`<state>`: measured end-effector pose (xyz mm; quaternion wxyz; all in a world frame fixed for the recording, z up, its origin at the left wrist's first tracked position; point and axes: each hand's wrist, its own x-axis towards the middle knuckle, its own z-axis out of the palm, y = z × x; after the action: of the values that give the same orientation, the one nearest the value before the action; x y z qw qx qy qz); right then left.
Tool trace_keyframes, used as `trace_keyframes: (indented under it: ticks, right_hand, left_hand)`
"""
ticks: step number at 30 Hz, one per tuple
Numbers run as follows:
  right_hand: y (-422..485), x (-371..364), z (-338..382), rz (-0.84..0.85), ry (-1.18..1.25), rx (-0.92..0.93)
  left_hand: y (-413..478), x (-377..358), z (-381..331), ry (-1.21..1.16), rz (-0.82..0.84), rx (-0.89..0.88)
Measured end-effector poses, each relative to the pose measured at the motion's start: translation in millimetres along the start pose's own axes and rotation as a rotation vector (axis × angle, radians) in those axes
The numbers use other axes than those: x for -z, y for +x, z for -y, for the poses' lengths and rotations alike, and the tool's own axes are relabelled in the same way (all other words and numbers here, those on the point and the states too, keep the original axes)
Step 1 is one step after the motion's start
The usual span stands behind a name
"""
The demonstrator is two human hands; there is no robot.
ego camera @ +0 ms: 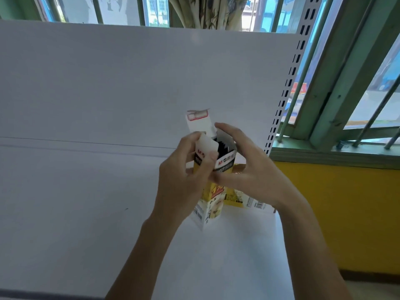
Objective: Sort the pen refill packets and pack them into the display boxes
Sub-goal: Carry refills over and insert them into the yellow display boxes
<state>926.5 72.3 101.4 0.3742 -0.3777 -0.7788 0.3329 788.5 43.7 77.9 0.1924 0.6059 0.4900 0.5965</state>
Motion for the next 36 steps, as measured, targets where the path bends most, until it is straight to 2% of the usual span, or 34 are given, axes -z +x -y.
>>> trace_keyframes:
  ticks: [4, 7, 9, 12, 14, 16, 18, 24, 28, 32, 36]
  right_hand:
    - [-3, 4, -2, 0.061, 0.119, 0.015]
    - [-3, 5, -7, -0.026, 0.117, 0.018]
    - [-2, 6, -9, -0.103, 0.127, 0.026]
    - [0, 8, -11, -0.125, 0.108, 0.035]
    - [2, 9, -14, -0.145, 0.152, 0.02]
    - [5, 10, -15, -0.173, 0.185, 0.023]
    - [7, 11, -15, -0.157, 0.186, 0.06]
    - [16, 9, -16, -0.121, 0.415, 0.149]
    - [20, 9, -17, -0.09, 0.364, 0.208]
    - [20, 9, -14, -0.047, 0.375, 0.189]
    - [24, 8, -10, -0.097, 0.261, 0.175]
  left_hand:
    - [5, 5, 1, -0.107, 0.028, 0.044]
    - [8, 5, 7, -0.215, 0.013, 0.077]
    - [9, 5, 9, -0.178, -0.068, 0.014]
    - [7, 7, 15, 0.004, -0.147, -0.164]
    - [1, 8, 25, 0.073, -0.016, -0.182]
    - [-6, 7, 28, -0.014, 0.19, -0.086]
    - [-7, 6, 31, -0.105, 0.306, -0.028]
    - [2, 10, 37, -0.254, 0.358, 0.055]
    - [-4, 4, 49, -0.334, 0.275, 0.128]
    - [-7, 5, 62, -0.263, 0.303, 0.196]
    - [-4, 7, 67, -0.249, 0.323, 0.204]
